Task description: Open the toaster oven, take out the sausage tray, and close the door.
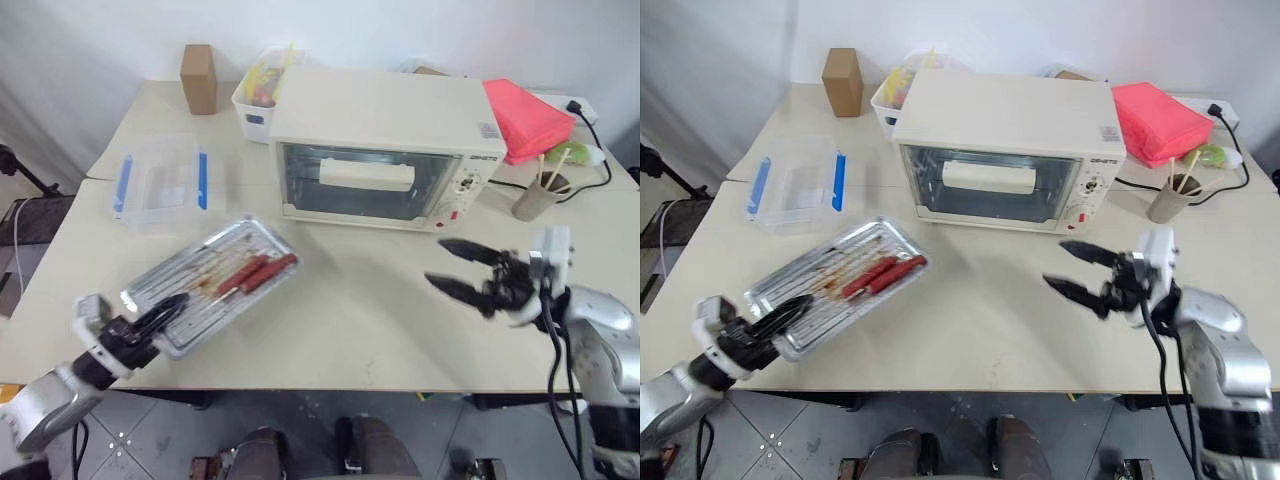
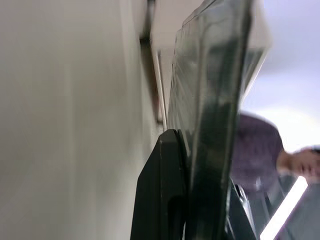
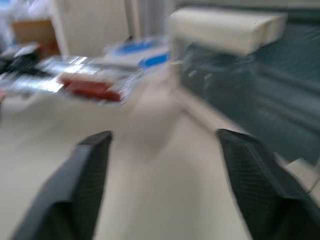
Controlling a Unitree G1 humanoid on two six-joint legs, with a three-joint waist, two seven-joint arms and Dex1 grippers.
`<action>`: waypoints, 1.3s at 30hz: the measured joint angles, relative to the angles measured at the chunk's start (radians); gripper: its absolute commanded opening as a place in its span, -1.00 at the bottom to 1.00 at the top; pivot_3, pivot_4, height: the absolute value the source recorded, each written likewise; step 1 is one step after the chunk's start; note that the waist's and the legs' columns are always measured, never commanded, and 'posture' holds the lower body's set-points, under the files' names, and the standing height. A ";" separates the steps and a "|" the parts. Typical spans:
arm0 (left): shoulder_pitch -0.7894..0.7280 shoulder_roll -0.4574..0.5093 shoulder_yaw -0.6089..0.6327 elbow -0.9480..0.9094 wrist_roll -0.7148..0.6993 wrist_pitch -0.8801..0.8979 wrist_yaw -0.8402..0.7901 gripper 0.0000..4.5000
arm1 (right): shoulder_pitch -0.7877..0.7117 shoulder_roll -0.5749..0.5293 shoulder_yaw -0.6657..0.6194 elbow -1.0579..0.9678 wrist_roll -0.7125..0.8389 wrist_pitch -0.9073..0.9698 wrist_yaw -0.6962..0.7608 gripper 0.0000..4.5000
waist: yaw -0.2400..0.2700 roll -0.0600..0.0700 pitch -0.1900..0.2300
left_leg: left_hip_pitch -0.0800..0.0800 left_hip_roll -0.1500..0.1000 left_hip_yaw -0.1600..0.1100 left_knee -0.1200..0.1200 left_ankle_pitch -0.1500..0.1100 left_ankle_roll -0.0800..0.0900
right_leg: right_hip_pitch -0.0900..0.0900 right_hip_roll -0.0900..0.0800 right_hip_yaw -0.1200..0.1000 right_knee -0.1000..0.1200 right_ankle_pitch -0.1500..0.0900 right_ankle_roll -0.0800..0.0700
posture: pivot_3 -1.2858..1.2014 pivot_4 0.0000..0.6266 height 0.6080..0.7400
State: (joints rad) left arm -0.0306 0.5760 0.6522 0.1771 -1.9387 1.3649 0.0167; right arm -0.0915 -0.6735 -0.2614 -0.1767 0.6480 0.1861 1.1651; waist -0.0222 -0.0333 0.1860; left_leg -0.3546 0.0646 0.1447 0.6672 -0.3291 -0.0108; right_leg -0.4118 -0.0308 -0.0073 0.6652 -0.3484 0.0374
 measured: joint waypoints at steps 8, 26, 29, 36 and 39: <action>-0.310 0.137 -0.313 0.265 0.000 0.133 -0.033 -1.00 | 0.345 -0.007 -0.188 -0.217 0.003 -0.056 -0.012 0.99 | -0.005 0.000 0.000 | 0.002 -0.001 0.000 0.001 0.001 -0.001 | 0.001 0.000 0.000 0.002 0.000 0.000 | 0.03 -0.52 1.00; -0.853 -0.156 -0.716 0.565 0.798 0.103 -0.574 -1.00 | 0.800 0.139 -0.422 -0.441 -0.002 -0.118 -0.124 0.99 | 0.034 0.012 -0.007 | 0.003 -0.005 0.000 -0.001 0.002 -0.003 | 0.004 0.000 0.001 -0.002 0.003 0.005 | 0.03 -0.52 1.00; -0.879 -0.177 -0.775 0.562 0.914 0.062 -0.690 -1.00 | 0.809 0.145 -0.421 -0.454 -0.010 -0.122 -0.146 0.99 | 0.043 0.015 -0.009 | 0.003 -0.007 0.000 -0.001 0.002 -0.002 | 0.005 -0.002 0.002 -0.004 0.004 0.007 | 0.03 -0.52 1.00; -0.911 -0.209 -0.830 0.557 1.098 0.030 -0.861 -0.91 | 0.806 0.156 -0.392 -0.455 -0.034 -0.140 -0.176 1.00 | 0.046 0.019 -0.011 | 0.002 -0.013 -0.001 -0.002 0.002 0.004 | 0.005 -0.009 0.001 -0.004 0.004 0.010 | 0.03 -0.52 1.00; -0.916 -0.223 -0.830 0.565 1.160 0.009 -0.885 -0.61 | 0.800 0.159 -0.362 -0.455 -0.044 -0.143 -0.186 1.00 | 0.045 0.020 -0.012 | 0.002 -0.015 -0.001 -0.003 0.002 0.006 | 0.005 -0.011 0.001 -0.004 0.005 0.012 | 0.03 -0.52 1.00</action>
State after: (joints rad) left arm -0.9468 0.3532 -0.1781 0.7424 -0.7784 1.3735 -0.8687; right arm 0.7082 -0.5143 -0.6237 -0.6314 0.6038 0.0426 0.9791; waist 0.0233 -0.0137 0.1744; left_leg -0.3529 0.0496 0.1434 0.6647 -0.3268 -0.0046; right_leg -0.4070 -0.0423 -0.0067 0.6615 -0.3439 0.0490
